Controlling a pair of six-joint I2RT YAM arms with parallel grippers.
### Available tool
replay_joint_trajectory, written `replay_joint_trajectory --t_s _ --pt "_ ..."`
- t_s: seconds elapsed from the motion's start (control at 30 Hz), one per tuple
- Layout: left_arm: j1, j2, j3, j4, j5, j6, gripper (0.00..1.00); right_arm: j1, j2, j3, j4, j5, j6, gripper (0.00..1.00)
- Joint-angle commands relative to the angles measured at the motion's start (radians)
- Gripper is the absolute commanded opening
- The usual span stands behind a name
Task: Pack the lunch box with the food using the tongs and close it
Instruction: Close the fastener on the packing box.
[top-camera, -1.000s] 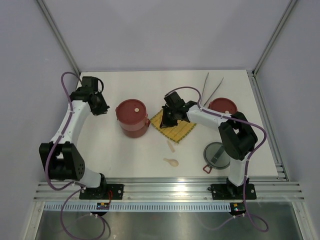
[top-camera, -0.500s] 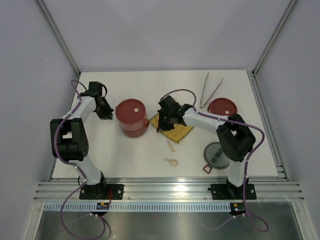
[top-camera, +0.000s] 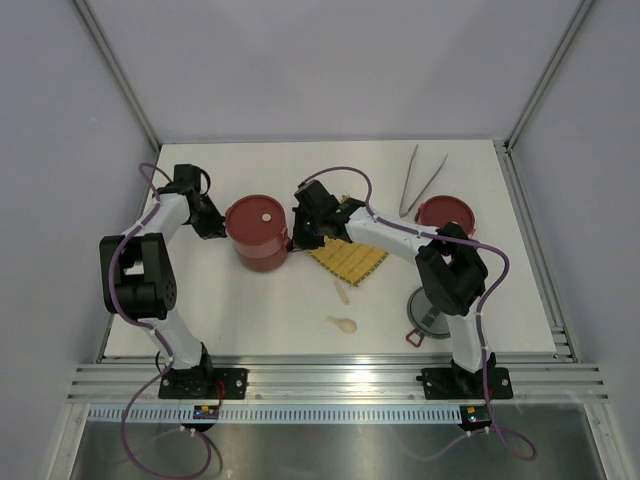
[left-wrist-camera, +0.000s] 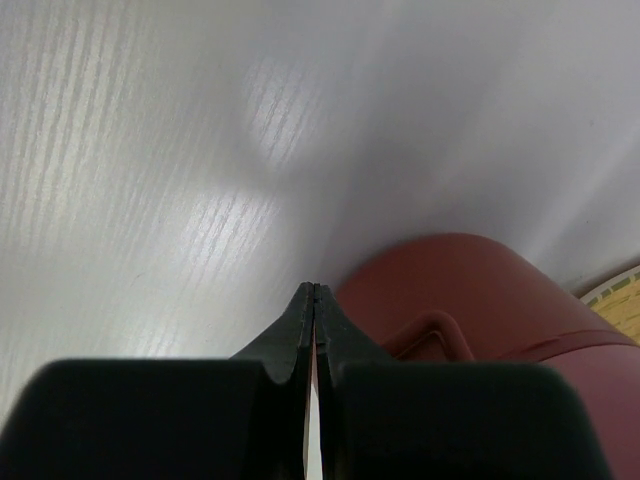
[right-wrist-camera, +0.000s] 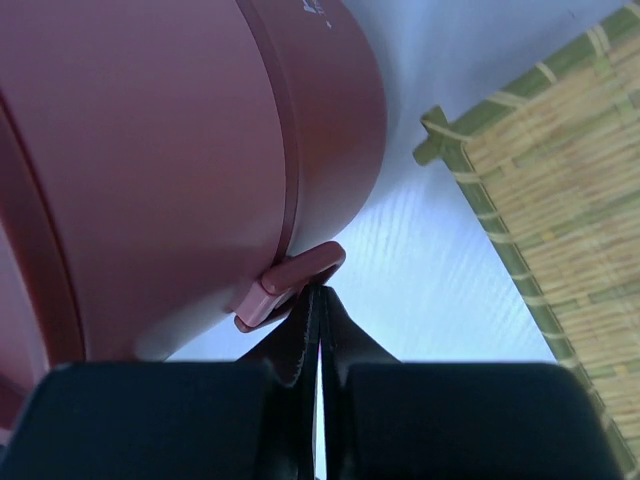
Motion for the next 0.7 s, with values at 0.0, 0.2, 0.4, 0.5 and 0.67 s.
replay_joint_trajectory --t_s 0.0,0.2,0.4,0.5,0.67 --pt "0.004 -0.011 -0.004 0.011 0.037 -0.001 0.0 0.005 0.015 0.056 0.073 0.01 0.034 0.01" --pt "0.068 -0.054 0.03 -0.007 -0.016 -0.021 0.0 0.007 -0.083 -0.1 0.082 0.076 0.022 0.01" --pt "0.106 0.007 0.085 0.002 -0.033 -0.074 0.0 0.005 -0.141 -0.221 0.085 0.096 0.034 0.01" --pt "0.108 0.046 0.116 0.017 -0.033 -0.079 0.0 0.005 -0.151 -0.235 0.082 0.108 0.037 0.0" --pt "0.105 0.129 0.182 0.033 0.016 -0.079 0.0 0.005 -0.077 -0.142 0.072 0.093 0.036 0.0"
